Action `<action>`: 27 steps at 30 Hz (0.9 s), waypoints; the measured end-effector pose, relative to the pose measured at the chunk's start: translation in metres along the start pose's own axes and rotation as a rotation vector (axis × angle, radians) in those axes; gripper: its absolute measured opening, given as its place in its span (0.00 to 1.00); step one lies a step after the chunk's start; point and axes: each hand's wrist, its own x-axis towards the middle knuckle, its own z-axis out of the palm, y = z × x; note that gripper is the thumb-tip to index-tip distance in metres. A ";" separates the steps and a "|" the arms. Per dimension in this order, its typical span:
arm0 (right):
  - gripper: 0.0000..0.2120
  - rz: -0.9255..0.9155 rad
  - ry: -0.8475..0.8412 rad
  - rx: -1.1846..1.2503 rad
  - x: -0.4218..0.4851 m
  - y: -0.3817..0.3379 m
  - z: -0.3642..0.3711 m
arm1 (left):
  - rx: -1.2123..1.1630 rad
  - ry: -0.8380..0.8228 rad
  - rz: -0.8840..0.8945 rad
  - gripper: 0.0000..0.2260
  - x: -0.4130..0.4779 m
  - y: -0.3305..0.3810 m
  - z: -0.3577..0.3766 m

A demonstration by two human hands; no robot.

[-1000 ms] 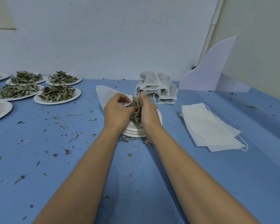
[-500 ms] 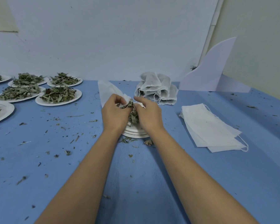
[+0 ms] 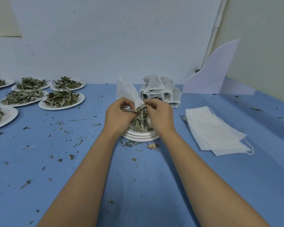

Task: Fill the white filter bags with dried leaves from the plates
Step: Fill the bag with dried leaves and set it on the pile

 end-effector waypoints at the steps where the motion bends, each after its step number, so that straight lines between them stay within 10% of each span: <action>1: 0.10 0.001 0.003 -0.010 0.000 0.000 0.000 | -0.005 0.011 -0.002 0.14 0.000 0.000 0.000; 8: 0.07 -0.094 -0.013 -0.252 -0.008 0.000 0.006 | -0.051 0.317 -0.079 0.13 0.002 -0.002 0.006; 17: 0.06 0.007 -0.093 0.046 -0.014 -0.011 0.015 | -0.050 0.627 -0.181 0.13 0.007 0.001 0.015; 27: 0.09 0.232 0.130 0.021 0.001 -0.003 0.009 | 0.115 0.206 -0.008 0.05 -0.003 0.002 0.019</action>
